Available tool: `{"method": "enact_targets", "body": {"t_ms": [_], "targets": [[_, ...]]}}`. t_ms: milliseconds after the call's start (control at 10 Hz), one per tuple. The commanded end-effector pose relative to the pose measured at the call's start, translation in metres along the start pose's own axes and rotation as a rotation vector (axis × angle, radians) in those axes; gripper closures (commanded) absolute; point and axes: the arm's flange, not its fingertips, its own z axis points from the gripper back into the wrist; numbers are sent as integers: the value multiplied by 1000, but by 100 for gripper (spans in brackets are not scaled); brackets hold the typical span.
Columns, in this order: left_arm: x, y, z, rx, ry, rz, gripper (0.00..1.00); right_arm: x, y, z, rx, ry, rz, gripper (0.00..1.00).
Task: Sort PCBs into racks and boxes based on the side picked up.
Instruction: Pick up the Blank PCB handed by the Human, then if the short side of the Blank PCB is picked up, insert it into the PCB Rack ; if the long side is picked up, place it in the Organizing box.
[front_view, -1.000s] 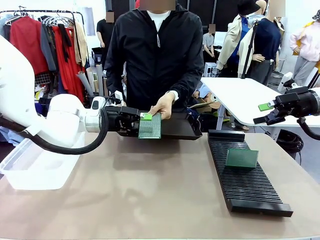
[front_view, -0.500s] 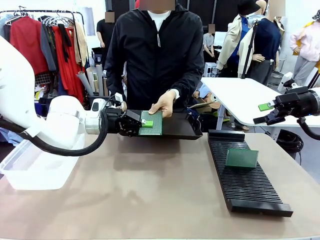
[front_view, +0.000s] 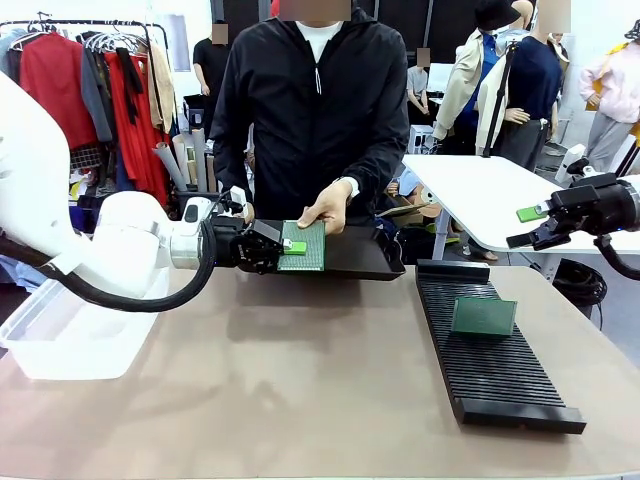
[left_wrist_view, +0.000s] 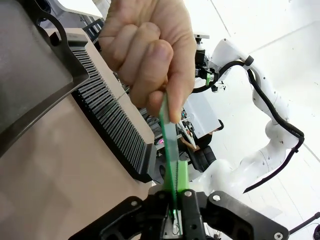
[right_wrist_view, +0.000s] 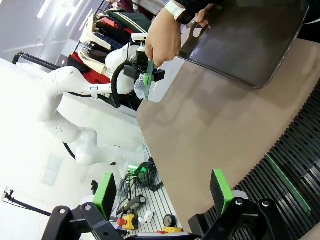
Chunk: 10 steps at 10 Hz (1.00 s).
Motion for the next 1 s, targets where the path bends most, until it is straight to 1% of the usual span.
{"method": "enact_targets", "body": {"t_ms": [0,900], "targets": [[0,0,0,0,-1,-5,100,0,2,0,8,1,1,0],[0,0,0,0,-1,-5,100,0,2,0,8,1,1,0]]}}
